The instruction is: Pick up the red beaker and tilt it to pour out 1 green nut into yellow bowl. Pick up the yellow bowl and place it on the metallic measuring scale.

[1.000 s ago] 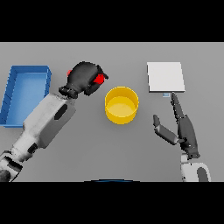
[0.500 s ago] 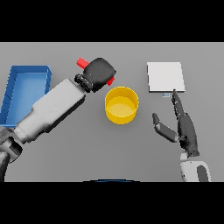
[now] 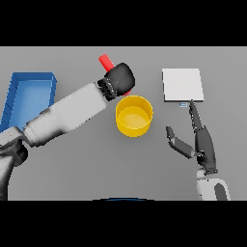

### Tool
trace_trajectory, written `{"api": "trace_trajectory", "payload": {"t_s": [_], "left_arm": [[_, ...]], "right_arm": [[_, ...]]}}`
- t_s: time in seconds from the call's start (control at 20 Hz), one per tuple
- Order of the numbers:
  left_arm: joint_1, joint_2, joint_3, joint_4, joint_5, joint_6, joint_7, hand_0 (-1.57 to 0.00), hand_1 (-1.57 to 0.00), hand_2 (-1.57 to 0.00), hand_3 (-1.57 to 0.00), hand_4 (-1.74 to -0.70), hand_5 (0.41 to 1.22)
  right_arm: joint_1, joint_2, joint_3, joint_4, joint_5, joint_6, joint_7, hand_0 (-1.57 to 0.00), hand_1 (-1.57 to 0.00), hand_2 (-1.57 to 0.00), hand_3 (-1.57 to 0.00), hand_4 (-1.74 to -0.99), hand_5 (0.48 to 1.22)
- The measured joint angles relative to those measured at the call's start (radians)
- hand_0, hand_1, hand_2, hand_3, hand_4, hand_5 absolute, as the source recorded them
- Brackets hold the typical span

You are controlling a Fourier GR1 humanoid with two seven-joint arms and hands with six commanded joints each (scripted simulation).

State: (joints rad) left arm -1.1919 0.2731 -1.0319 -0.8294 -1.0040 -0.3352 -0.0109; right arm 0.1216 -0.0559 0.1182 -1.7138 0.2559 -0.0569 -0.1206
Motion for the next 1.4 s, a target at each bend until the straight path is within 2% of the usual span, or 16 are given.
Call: {"api": "trace_trajectory", "payload": {"t_s": [0.15, 0.65, 0.75, 0.85, 0.9, 1.0, 1.1, 1.2, 1.25, 1.3, 1.4], "left_arm": [[-0.037, -0.013, -0.078, 0.036, -0.041, 0.028, -0.038, -1.57, -1.57, -1.57, -1.57, -1.74, 1.221], [-0.158, -0.071, -0.291, 0.116, -0.148, 0.062, -0.07, -1.57, -1.57, -1.57, -1.57, -1.72, 1.221], [-0.176, -0.087, -0.325, 0.116, -0.156, 0.061, -0.074, -1.57, -1.57, -1.57, -1.57, -1.72, 1.221], [-0.201, -0.102, -0.341, 0.141, -0.176, 0.067, -0.073, -1.57, -1.57, -1.57, -1.57, -1.72, 1.221], [-0.223, -0.092, -0.345, 0.137, -0.183, 0.072, -0.095, -1.57, -1.57, -1.57, -1.57, -1.72, 1.221], [-0.284, -0.073, -0.329, 0.16, -0.181, 0.068, -0.124, -1.57, -1.57, -1.57, -1.57, -1.72, 1.221], [-0.348, -0.051, -0.323, 0.194, -0.2, 0.088, -0.119, -1.57, -1.57, -1.57, -1.57, -1.73, 1.221], [-0.397, -0.006, -0.27, 0.21, -0.167, 0.099, -0.133, -1.57, -1.57, -1.57, -1.18, -1.73, 1.221], [-0.423, 0.008, -0.244, 0.24, -0.159, 0.125, -0.128, -1.57, -1.57, -1.57, -1.26, -1.73, 1.221], [-0.453, 0.016, -0.201, 0.292, -0.139, 0.131, -0.088, -1.57, -1.57, -1.57, -1.32, -1.73, 1.221], [-0.494, 0.044, -0.097, 0.376, -0.041, 0.146, -0.082, -1.57, -1.57, -1.57, -1.41, -1.73, 1.221]], "right_arm": [[0.001, 0.0, -0.009, -0.016, -0.019, 0.003, 0.013, 0.0, 0.0, 0.0, 0.0, -1.169, 0.624], [0.0, -0.004, 0.002, -0.018, 0.023, -0.017, 0.01, 0.0, 0.0, 0.0, 0.0, -1.155, 0.637], [-0.004, 0.003, -0.001, -0.01, 0.011, -0.013, 0.025, 0.0, 0.0, 0.0, 0.0, -1.151, 0.634], [0.012, 0.003, 0.0, -0.016, 0.005, -0.009, -0.001, 0.0, 0.0, 0.0, 0.0, -1.152, 0.635], [-0.005, 0.004, -0.008, -0.008, -0.003, -0.013, 0.016, 0.0, 0.0, 0.0, 0.0, -1.153, 0.636], [-0.002, 0.012, -0.001, -0.005, -0.009, -0.004, -0.001, 0.0, 0.0, 0.0, 0.0, -1.147, 0.642], [-0.007, -0.004, -0.007, -0.009, -0.02, 0.011, -0.01, 0.0, 0.0, 0.0, 0.0, -1.154, 0.654], [-0.004, -0.002, 0.001, -0.01, -0.003, 0.002, -0.017, 0.0, 0.0, 0.0, 0.0, -1.16, 0.66], [-0.001, -0.003, 0.004, -0.015, 0.001, 0.002, -0.021, 0.0, 0.0, 0.0, 0.0, -1.16, 0.663], [-0.007, 0.0, 0.006, -0.018, 0.004, 0.0, -0.008, 0.0, 0.0, 0.0, 0.0, -1.161, 0.661], [-0.011, 0.005, 0.005, -0.009, -0.01, 0.007, -0.012, 0.0, 0.0, 0.0, 0.0, -1.156, 0.658]]}}
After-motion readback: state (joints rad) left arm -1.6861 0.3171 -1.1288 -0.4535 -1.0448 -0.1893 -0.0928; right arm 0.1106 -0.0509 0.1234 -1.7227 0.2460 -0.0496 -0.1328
